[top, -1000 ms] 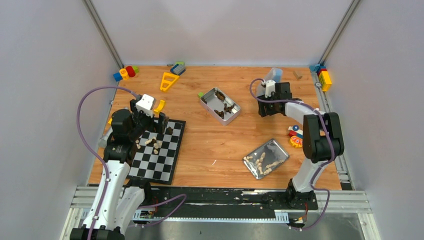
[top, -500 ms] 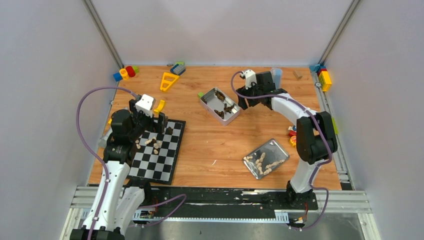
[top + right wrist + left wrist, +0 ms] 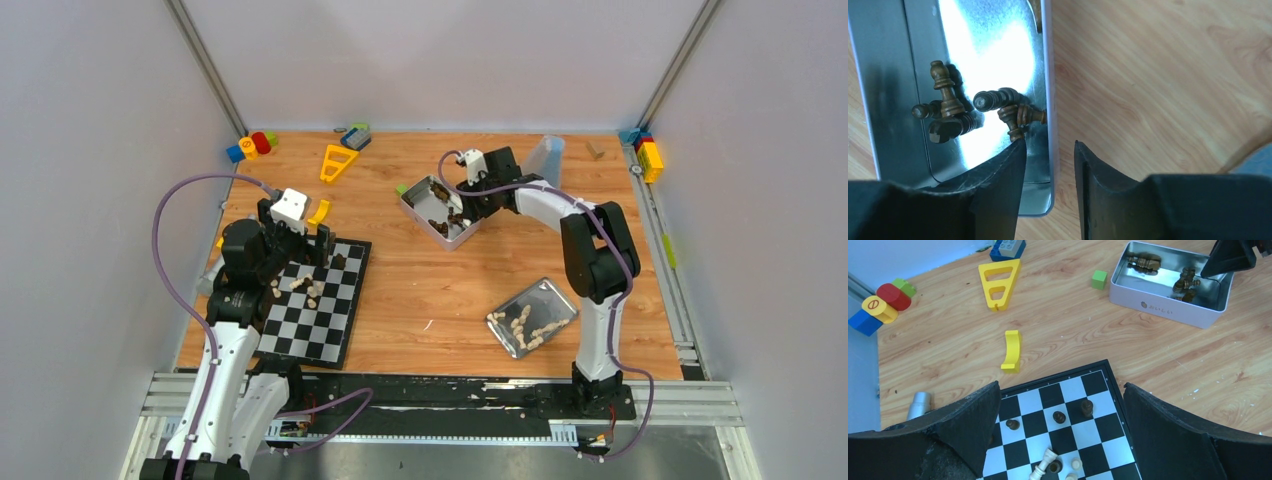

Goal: Set up the chess pieces on the board
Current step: Move the storage box to the center of the board.

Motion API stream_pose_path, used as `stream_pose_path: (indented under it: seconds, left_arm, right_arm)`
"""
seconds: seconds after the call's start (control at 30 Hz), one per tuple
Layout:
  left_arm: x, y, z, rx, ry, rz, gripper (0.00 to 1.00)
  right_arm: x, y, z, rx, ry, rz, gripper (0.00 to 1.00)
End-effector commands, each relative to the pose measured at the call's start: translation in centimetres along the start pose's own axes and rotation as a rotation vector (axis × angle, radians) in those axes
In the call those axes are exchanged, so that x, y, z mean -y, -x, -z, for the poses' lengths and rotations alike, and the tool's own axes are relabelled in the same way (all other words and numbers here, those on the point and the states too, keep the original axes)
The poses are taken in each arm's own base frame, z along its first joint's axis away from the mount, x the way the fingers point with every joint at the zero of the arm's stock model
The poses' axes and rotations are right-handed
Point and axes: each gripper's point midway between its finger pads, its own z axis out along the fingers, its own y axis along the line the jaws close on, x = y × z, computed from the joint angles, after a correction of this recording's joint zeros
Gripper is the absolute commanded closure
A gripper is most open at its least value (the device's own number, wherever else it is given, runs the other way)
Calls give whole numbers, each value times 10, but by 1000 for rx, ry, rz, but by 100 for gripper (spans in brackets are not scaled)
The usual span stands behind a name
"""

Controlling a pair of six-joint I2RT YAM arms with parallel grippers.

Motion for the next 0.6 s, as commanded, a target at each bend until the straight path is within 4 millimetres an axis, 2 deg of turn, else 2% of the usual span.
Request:
stream_pose_path:
  seconds: [0.0,0.23,0.43,0.57]
  left_arm:
    - [-4,15,2,48,17,-37,0]
    - [-3,16,3,54,14,-38,0]
    - [-2,16,4,56,7,-37,0]
    - [-1,16,4,56,6,-38,0]
  right_arm:
    - [2,9,2,11,-20,-5,63]
    - [8,-16,15,-34,-79,-2,82]
    - [19,-31,43,-41,-135,-20,92]
    - [31,-53,64,-59,-184,-55,94]
